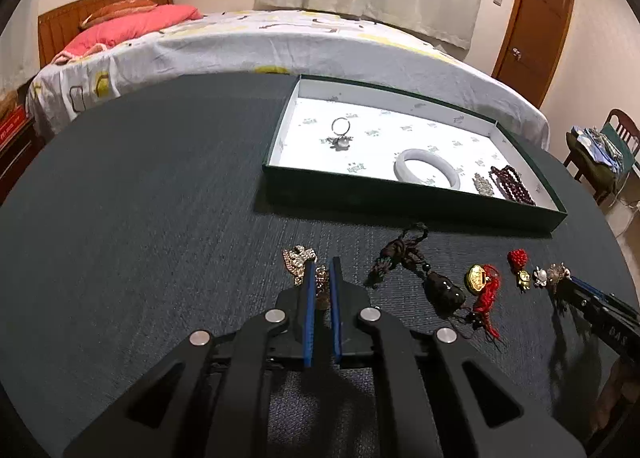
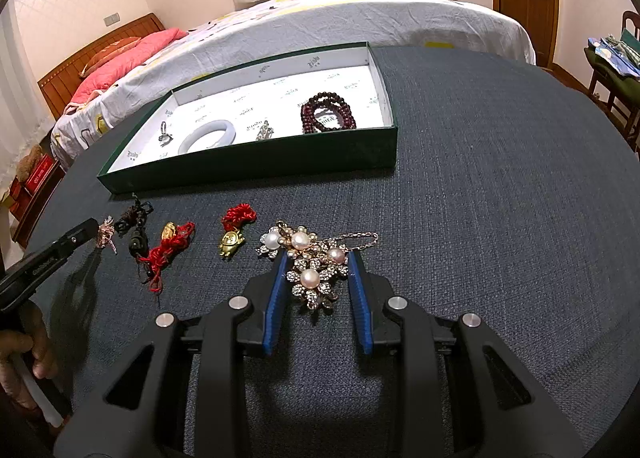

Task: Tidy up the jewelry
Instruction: 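Grasp the gold chain pendant with the left tool while the right tool holds the pearl brooch, then carry the gold pendant and pearl brooch into the green box and open both tools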

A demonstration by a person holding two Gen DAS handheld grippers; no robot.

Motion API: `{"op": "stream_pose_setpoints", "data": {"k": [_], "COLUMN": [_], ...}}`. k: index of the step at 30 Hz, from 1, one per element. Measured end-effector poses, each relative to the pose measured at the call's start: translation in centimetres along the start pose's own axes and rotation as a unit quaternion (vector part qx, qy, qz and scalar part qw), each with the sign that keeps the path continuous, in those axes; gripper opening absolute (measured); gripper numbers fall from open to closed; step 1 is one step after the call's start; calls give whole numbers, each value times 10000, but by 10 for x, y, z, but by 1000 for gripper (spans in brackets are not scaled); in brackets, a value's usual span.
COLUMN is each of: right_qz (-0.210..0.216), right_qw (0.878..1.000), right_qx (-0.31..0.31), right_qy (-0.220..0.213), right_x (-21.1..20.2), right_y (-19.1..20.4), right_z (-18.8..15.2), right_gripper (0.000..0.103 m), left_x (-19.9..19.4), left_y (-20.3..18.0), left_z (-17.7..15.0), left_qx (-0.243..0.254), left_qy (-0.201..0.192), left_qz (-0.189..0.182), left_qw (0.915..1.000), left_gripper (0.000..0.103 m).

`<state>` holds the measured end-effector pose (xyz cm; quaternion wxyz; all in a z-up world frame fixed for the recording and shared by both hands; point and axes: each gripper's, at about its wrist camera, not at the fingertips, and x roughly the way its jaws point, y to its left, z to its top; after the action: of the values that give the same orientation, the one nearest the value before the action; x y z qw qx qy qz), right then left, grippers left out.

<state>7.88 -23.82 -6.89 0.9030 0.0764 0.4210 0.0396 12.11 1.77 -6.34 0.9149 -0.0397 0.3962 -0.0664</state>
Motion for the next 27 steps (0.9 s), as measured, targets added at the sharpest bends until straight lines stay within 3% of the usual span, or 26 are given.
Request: {"op": "stream_pose_setpoints", "data": {"k": [27], "right_qz": [167], "right_qw": [9996], "right_qx": [-12], "right_qy": [-233], "right_x": [-17], "right_y": [12], "right_z": [8], "right_gripper": [29], "left_x": [-42], "left_y": [-13], "left_z": [20], "left_qx": [165], "left_qy": [-554], "left_qz": [-166], "left_qw": [9982], "left_gripper": [7]}}
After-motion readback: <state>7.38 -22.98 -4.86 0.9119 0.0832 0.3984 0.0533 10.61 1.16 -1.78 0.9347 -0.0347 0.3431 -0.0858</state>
